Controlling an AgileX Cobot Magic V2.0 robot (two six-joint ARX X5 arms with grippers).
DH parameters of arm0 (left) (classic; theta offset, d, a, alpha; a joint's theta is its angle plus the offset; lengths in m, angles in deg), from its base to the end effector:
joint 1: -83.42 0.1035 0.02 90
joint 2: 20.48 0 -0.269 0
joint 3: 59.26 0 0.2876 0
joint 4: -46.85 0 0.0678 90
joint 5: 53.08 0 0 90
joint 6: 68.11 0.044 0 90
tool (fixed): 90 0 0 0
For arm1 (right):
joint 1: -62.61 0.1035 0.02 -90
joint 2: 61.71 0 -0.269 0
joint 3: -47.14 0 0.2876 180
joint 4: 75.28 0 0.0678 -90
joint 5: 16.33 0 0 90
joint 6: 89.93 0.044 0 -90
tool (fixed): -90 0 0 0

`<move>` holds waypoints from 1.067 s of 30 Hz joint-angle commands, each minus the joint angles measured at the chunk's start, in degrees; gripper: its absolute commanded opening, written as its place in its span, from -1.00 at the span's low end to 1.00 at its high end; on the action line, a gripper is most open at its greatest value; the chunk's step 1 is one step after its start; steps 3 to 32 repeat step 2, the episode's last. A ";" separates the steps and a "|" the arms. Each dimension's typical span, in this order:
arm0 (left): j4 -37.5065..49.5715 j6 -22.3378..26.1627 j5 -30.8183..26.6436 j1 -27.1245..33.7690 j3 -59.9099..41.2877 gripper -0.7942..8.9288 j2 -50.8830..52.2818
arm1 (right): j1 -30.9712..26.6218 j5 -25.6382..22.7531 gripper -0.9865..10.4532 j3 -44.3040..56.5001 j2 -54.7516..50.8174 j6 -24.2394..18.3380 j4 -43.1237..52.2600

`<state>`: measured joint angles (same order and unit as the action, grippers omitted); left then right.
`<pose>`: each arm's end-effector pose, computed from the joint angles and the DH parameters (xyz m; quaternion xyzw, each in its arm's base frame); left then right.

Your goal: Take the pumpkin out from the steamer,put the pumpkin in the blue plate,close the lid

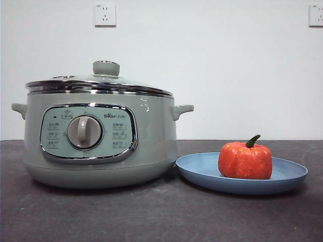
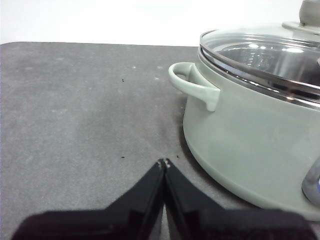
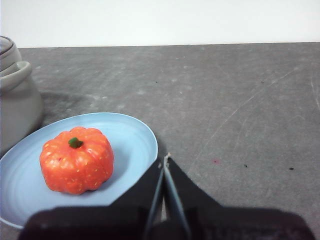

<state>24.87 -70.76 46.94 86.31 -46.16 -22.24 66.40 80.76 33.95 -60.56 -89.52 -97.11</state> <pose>0.1425 -0.0005 0.1478 -0.0334 0.0935 -0.0598 0.9933 0.1415 0.0148 0.1499 0.0060 0.0856 0.0942 0.9919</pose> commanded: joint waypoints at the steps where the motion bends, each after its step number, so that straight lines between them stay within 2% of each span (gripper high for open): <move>1: 0.07 -0.33 0.09 0.17 -0.92 -0.84 0.17 | 0.02 -0.09 -0.86 0.70 0.00 0.13 -0.11; 32: 0.07 -0.33 0.11 0.17 -0.92 -0.84 0.17 | 0.02 -0.09 -0.86 0.70 0.00 0.13 -0.13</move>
